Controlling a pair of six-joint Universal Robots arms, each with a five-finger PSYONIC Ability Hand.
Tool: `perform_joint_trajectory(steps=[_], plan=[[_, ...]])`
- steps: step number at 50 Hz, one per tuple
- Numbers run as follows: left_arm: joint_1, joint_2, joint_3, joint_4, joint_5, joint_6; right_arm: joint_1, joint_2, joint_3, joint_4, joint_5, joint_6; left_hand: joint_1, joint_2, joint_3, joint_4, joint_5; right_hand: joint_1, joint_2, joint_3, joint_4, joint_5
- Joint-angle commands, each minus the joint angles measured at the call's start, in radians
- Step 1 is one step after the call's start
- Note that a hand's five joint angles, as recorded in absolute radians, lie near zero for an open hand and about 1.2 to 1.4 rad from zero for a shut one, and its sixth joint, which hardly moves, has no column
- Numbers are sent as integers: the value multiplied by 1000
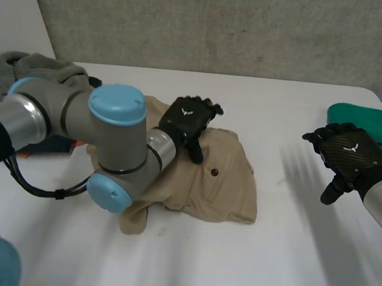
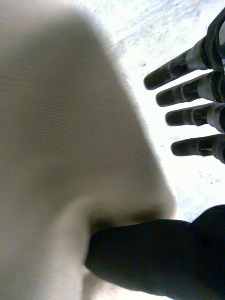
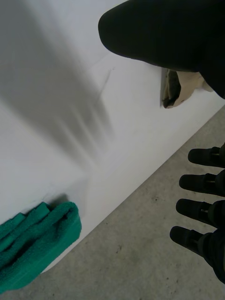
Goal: Fold the laundry.
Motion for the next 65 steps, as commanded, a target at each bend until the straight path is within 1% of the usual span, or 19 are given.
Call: perform_joint_trajectory(steps=[1, 4, 8, 14, 18, 20, 24, 29, 31, 35, 42, 44, 48, 51, 52, 53, 57, 59, 65], plan=[[30, 237, -99, -28, -95, 0, 6, -37, -1, 8, 6, 44, -42, -53, -58, -46, -42, -46, -39, -32, -36, -43], [63, 358, -186, -39, -158, -1, 18, -43, -2, 12, 9, 73, -48, -59, -64, -52, -48, -46, -39, -32, -36, -43], [81, 498, -363, -56, -193, -11, 91, -49, -11, 72, 7, 214, -45, -56, -61, -49, -45, -46, -39, -32, -36, -43], [139, 642, -669, -54, -187, -8, 162, -31, -2, 115, 1, 335, 54, 43, 38, 50, 54, -28, -20, -13, -17, -24], [171, 665, -814, -53, -168, -11, 214, 32, 8, 89, 2, 349, 169, 158, 153, 165, 169, 183, 191, 198, 194, 187], [176, 665, -855, -53, -151, -21, 266, 93, 8, 51, 4, 348, 172, 161, 156, 168, 172, 304, 312, 319, 315, 308], [185, 651, -911, -47, -94, -81, 323, 142, 13, -18, 29, 346, 172, 161, 156, 168, 172, 451, 459, 466, 462, 455], [213, 615, -914, -34, -46, -178, 371, 171, 8, -80, 73, 340, 152, 141, 136, 148, 152, 440, 447, 454, 450, 443], [218, 570, -902, -5, -43, -207, 389, 210, -4, -113, 87, 316, 137, 126, 121, 133, 137, 343, 351, 358, 354, 347], [218, 516, -868, 53, -49, -213, 404, 279, -30, -158, 111, 230, 137, 126, 121, 133, 137, 152, 160, 167, 163, 156], [218, 431, -788, 101, -62, -209, 420, 382, -105, -192, 157, 136, 181, 170, 165, 177, 181, 166, 174, 181, 177, 170], [218, 405, -756, 101, -65, -209, 424, 417, -136, -201, 176, 127, 309, 298, 293, 305, 309, 181, 189, 196, 192, 185], [218, 369, -718, 102, -65, -204, 427, 468, -183, -236, 199, 125, 655, 645, 640, 651, 656, 263, 271, 278, 274, 267], [218, 360, -698, 102, -63, -204, 429, 487, -212, -271, 210, 124, 873, 862, 857, 869, 873, 658, 666, 672, 668, 662], [216, 360, -685, 101, -65, -202, 429, 488, -220, -280, 211, 124, 1034, 1023, 1018, 1030, 1034, 854, 862, 869, 865, 858], [214, 361, -679, 99, -65, -201, 427, 480, -228, -299, 214, 125, 1088, 1077, 1072, 1084, 1088, 1172, 1180, 1187, 1183, 1176], [202, 400, -632, 82, -63, -193, 420, 440, -238, -327, 220, 130, 1097, 1086, 1081, 1093, 1097, 1175, 1183, 1190, 1186, 1179], [201, 488, -586, 60, -59, -169, 418, 397, -249, -324, 223, 130, 1097, 1086, 1081, 1093, 1097, 1175, 1183, 1190, 1186, 1179], [201, 660, -466, -14, -46, -80, 418, 137, -326, -226, 219, 136, 1097, 1086, 1081, 1093, 1097, 1175, 1183, 1190, 1186, 1179]])
